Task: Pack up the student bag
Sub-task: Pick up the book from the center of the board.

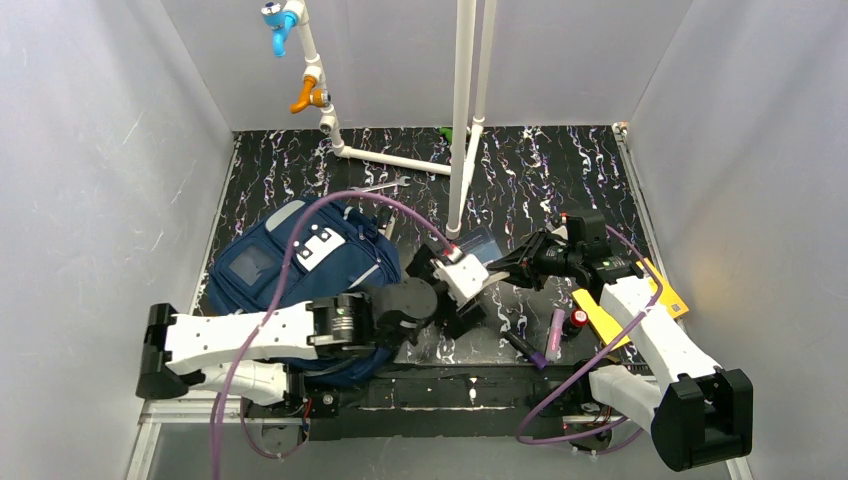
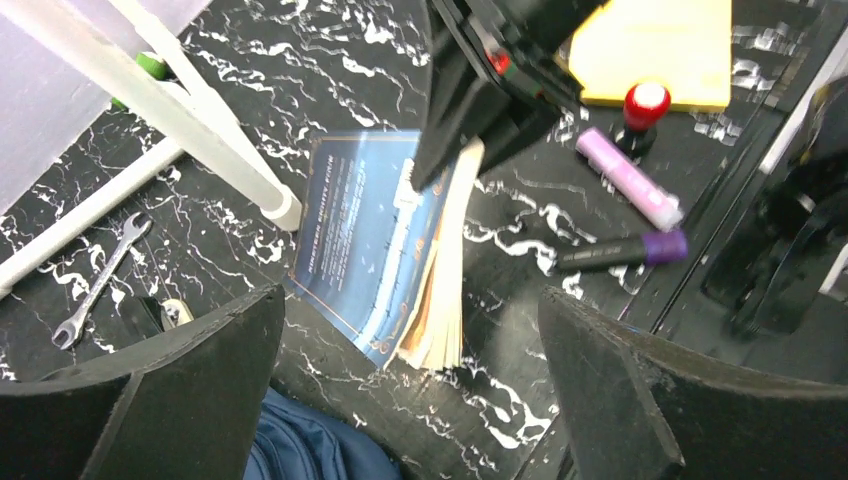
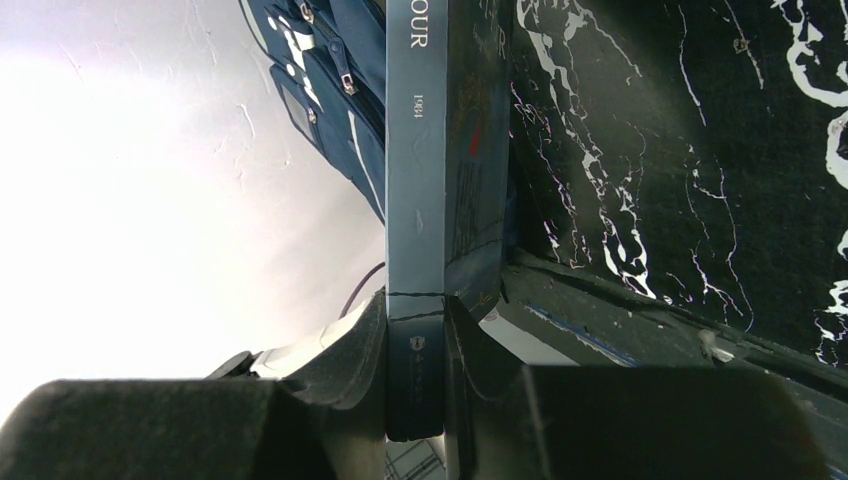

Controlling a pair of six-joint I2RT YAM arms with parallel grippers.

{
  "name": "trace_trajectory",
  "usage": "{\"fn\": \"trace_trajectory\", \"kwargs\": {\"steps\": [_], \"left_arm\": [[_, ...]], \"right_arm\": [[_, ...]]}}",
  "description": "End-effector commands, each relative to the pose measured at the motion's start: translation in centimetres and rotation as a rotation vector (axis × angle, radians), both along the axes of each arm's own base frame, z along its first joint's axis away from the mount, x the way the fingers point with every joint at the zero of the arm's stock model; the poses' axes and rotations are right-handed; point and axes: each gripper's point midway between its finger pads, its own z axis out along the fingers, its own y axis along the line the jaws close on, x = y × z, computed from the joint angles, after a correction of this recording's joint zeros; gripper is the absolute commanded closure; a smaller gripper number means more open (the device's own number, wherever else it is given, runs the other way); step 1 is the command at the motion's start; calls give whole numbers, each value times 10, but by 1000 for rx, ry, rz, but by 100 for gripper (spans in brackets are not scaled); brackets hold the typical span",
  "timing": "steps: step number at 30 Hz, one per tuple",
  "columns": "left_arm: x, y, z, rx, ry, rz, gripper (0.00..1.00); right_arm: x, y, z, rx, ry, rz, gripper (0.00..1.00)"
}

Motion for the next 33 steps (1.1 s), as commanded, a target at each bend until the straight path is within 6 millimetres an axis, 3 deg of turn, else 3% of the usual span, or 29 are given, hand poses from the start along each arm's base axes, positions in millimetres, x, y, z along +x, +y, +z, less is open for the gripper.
{"fn": "trace_trajectory", "kwargs": {"steps": [1,12,16,20,26,28,30,33], "left_arm": [[1,-3,4,-40,75,-1,2],[50,-25,-48,230,26,122,3],[70,-18,-59,341,-45,249,8],[80,-8,-61,416,-97,328,27],[71,-1,-65,434,-51,291,81],[66,3,-57,390,-10,284,99],[57,9,-50,309,87,277,100],[50,26,-39,107,330,242,100]], "right_arm": [[4,11,39,101,-109,41,99],[3,11,51,106,-105,24,99],[2,12,54,107,-98,17,99],[1,11,56,94,-81,8,99],[6,12,66,98,-99,-13,99],[12,12,71,78,-173,0,80],[22,13,79,45,-338,73,50],[35,-1,58,-198,-533,239,17]]}}
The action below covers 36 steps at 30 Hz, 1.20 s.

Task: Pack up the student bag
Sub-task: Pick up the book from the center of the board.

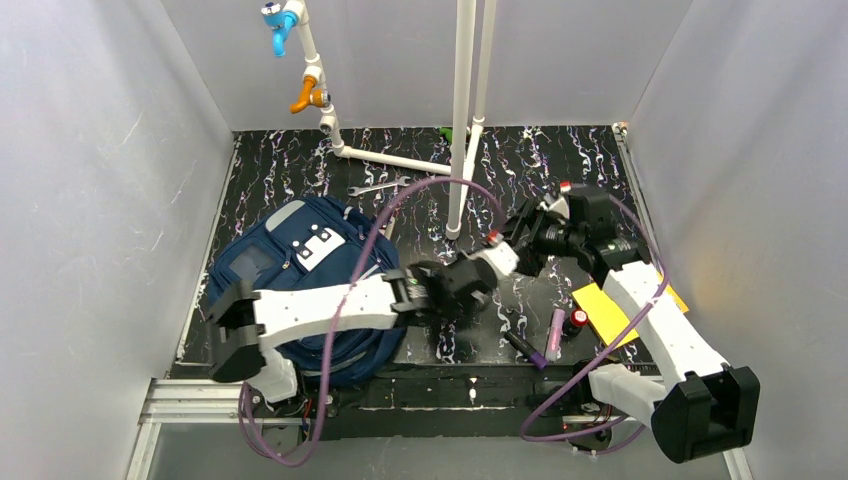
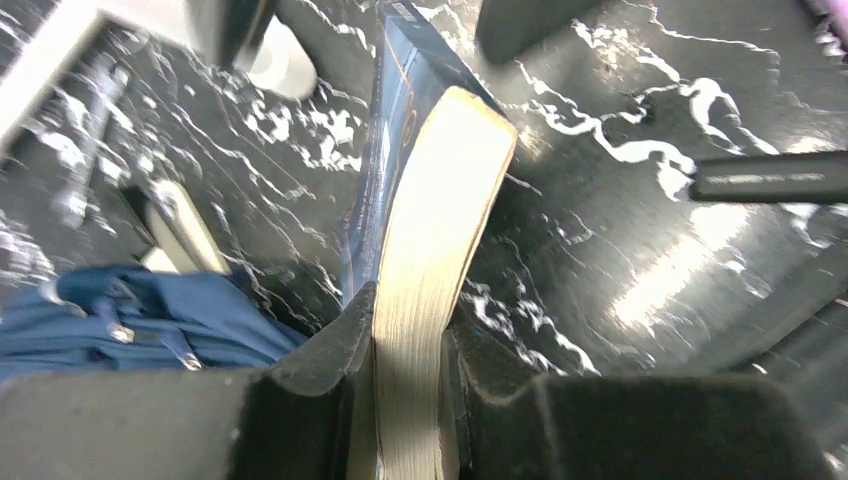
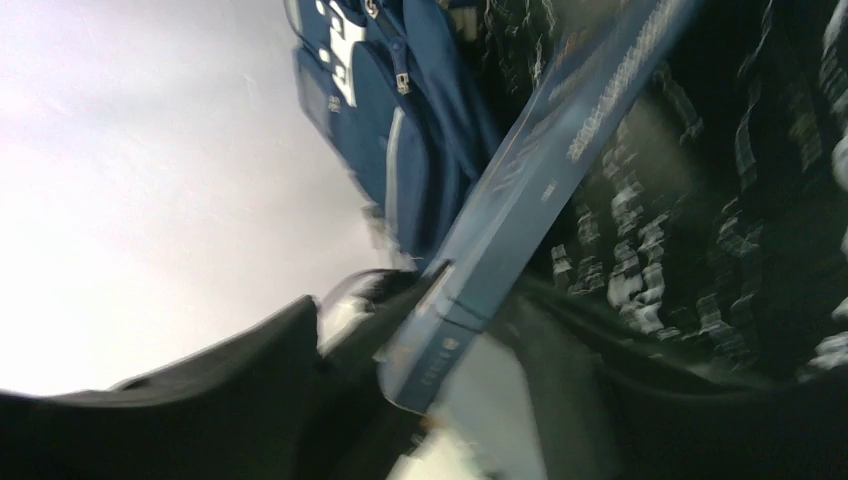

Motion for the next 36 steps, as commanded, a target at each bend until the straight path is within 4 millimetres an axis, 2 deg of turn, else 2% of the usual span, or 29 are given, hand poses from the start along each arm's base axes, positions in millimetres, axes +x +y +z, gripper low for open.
{"fn": "trace_trajectory", "kwargs": {"steps": [1,3,5,9,12,17,20,23,25,27,31,36], "left_arm": [[-8,42,47,-373,297,83,100],[-3,62,62,-545,422,111,100],[-9,71,78,-676,535,82,100],[-17,83,114,-847,720,54,100],[-17,85,138,-995,826,24,100],[-13,84,177,-1217,962,-106,100],[-18,85,190,-1233,961,-205,100],[-28,86,194,-1217,962,-272,100],[-32,88,195,-1202,957,-287,100],[-35,92,192,-1174,957,-260,100],[-43,97,197,-1138,923,-269,100],[-55,101,207,-1125,942,-305,100]], "right_arm": [[31,-12,21,-246,-493,225,14],[37,-17,19,-316,-612,255,3],[35,-16,20,-321,-716,288,2],[7,9,37,-96,-834,438,2],[-3,22,56,72,-902,447,2],[-14,31,51,174,-781,473,2],[-18,30,40,171,-692,473,2],[-26,32,38,229,-628,486,2],[-28,30,42,215,-649,488,2],[-25,25,37,119,-668,487,2],[-18,17,33,-8,-686,494,2],[-11,16,45,-44,-758,501,2]]}}
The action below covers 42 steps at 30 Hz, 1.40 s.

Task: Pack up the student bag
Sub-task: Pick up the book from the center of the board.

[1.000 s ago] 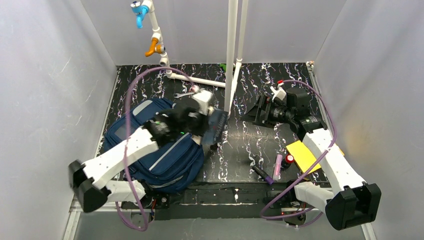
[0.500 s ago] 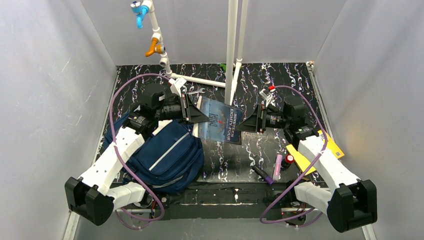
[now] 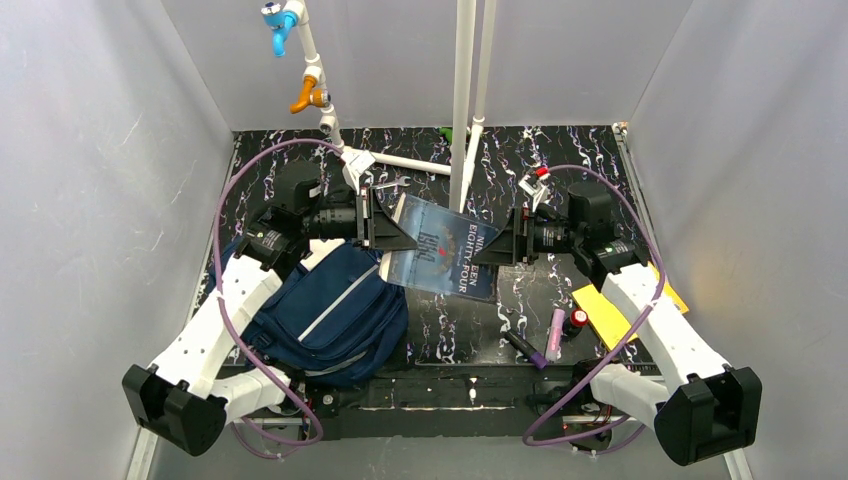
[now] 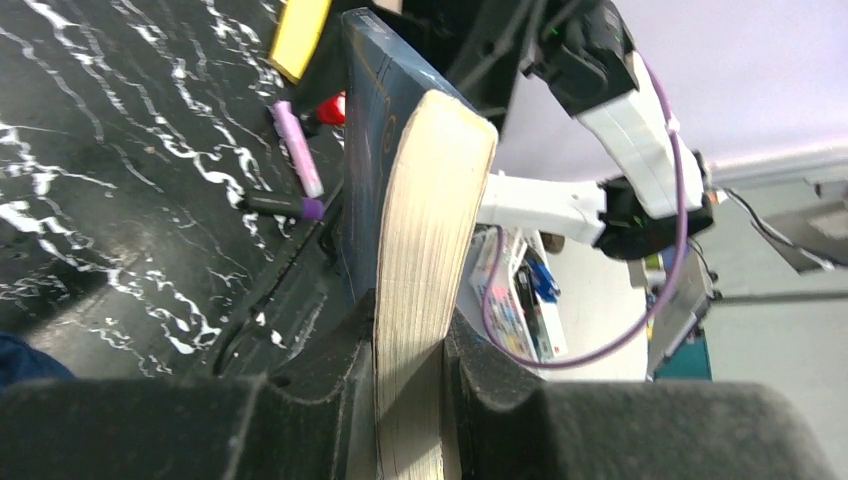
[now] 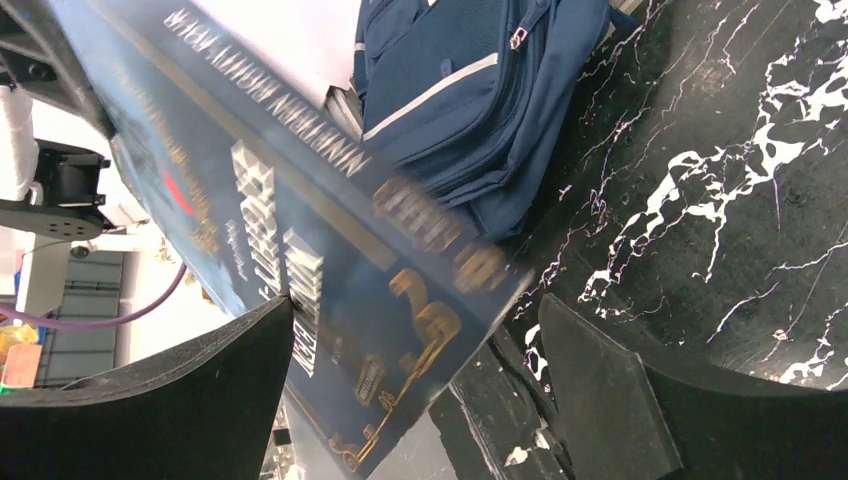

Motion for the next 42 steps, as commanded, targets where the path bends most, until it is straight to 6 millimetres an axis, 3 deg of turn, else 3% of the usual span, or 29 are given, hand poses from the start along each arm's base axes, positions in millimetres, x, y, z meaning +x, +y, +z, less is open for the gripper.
{"fn": "trace_trajectory", "kwargs": {"steps": [1,4,10,12,19,23,26,27,28,29,30,32,33,35,38,42], "left_arm": [[-49,7,61,-123,-144,-174,100],[-56,8,65,-141,-152,-209,100],[-65,6,71,-202,-154,-280,100],[-66,6,73,-212,-159,-289,100],[-67,7,58,-190,-143,-311,100],[-67,8,46,-152,-145,-300,100],[-58,13,27,-48,-161,-223,100],[-54,15,20,-6,-160,-194,100],[-44,21,5,78,-146,-119,95],[-32,30,-10,183,-154,-33,77],[-15,47,-29,320,-147,95,60],[8,101,-65,622,-112,365,19],[10,122,-78,731,-108,422,15],[3,138,-97,847,-94,414,14],[-19,131,-124,957,-141,297,18],[-41,107,-148,1074,-231,154,17]], "right_arm": [[7,-2,16,-34,-128,12,2],[1,3,27,22,-129,63,2],[-24,12,85,275,-197,184,2],[-30,13,95,292,-232,210,2],[-62,21,108,314,-279,363,3],[-76,20,110,320,-301,411,21],[-81,19,105,319,-299,418,39],[-81,19,103,318,-292,417,57],[-80,19,100,316,-281,412,82],[-78,20,99,313,-272,395,99],[-72,22,95,301,-252,363,99],[-46,26,81,230,-193,215,99],[-34,24,57,127,-95,124,99],[-10,10,23,-85,-16,-49,99],[-1,-4,-8,-220,116,-178,99],[-5,-7,-26,-225,158,-209,99]]}}
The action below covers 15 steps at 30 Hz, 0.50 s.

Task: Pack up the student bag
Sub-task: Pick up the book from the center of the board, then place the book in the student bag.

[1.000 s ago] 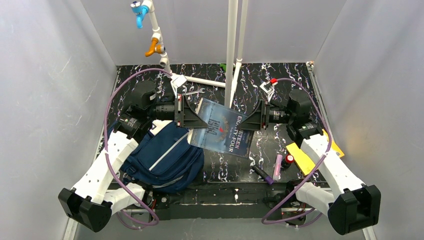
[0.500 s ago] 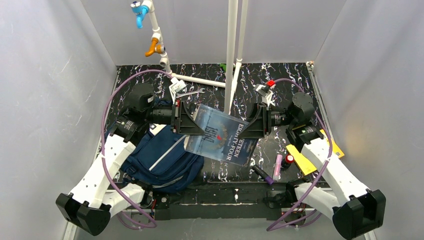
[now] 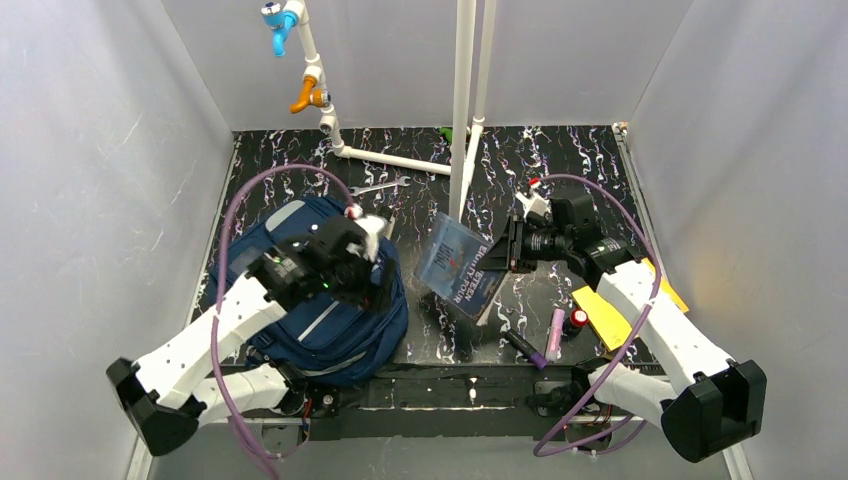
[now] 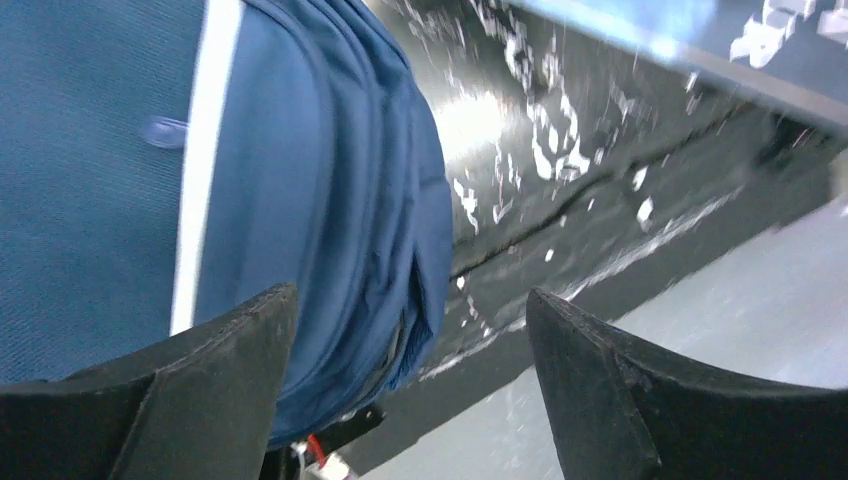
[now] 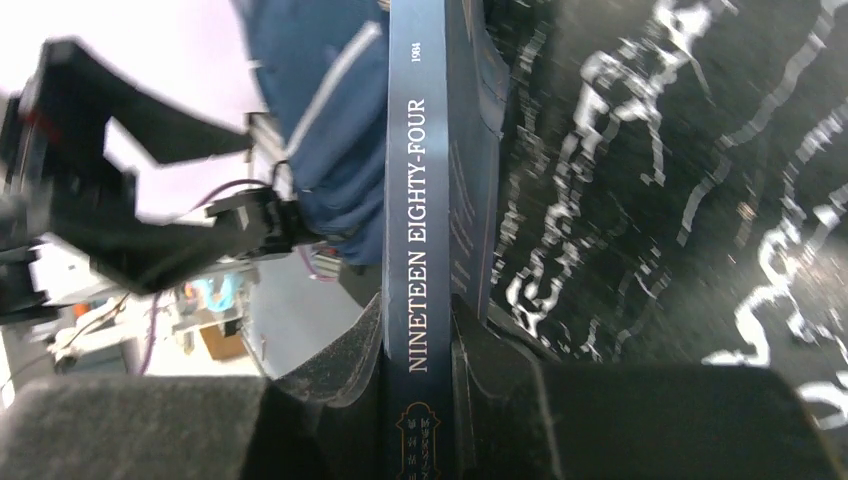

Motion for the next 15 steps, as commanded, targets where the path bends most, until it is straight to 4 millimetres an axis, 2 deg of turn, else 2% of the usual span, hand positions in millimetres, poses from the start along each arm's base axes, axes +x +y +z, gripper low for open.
{"fn": "trace_trajectory", "kwargs": {"steps": [1,6,11,13,15], "left_arm": [[-17,12,-33,280,-29,-70,18],[-10,1,-67,449,-2,-71,26],[2,-1,-97,572,22,-46,46],[6,1,-105,616,18,-42,49],[8,3,-108,650,20,-40,47]], "right_arm": [[-6,-15,-13,-85,17,-66,99],[-11,-14,-14,-70,22,-55,99],[-14,-13,-8,-38,21,-56,99],[-16,-13,-7,-33,20,-55,99],[-18,-12,-9,-27,29,-53,99]]}}
